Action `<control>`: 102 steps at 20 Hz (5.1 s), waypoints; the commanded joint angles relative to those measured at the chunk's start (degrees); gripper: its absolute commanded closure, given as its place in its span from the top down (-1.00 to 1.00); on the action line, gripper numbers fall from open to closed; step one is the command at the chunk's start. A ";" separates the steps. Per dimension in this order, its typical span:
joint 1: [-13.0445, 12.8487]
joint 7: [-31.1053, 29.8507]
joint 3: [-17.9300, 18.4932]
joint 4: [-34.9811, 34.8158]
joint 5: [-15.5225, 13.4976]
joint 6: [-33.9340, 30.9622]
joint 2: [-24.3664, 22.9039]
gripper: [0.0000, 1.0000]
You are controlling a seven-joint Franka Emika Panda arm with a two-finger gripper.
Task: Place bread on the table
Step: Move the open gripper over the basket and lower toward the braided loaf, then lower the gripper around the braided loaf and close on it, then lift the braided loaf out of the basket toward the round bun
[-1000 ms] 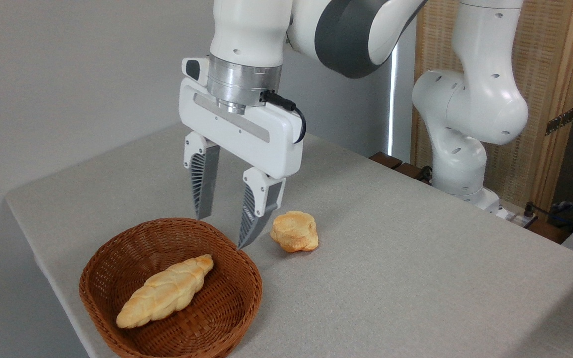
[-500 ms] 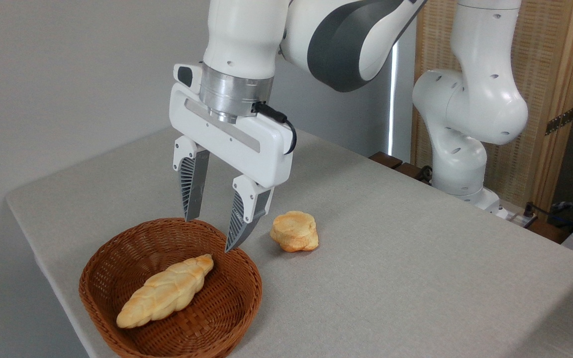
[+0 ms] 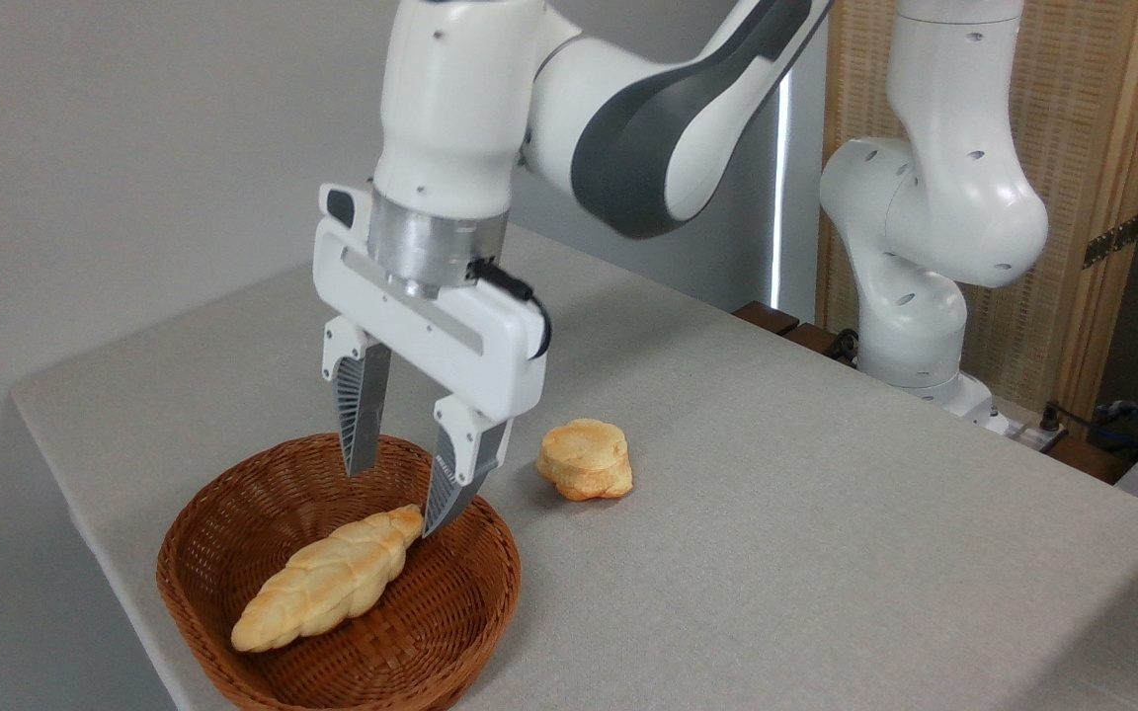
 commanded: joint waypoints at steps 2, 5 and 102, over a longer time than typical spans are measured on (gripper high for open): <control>-0.19 -0.89 -1.26 0.75 -1.46 4.28 3.39 1.00; -0.19 -0.98 -1.70 0.75 -1.46 6.39 4.80 1.00; 0.16 -7.22 -1.35 5.51 5.74 -11.53 0.69 -0.63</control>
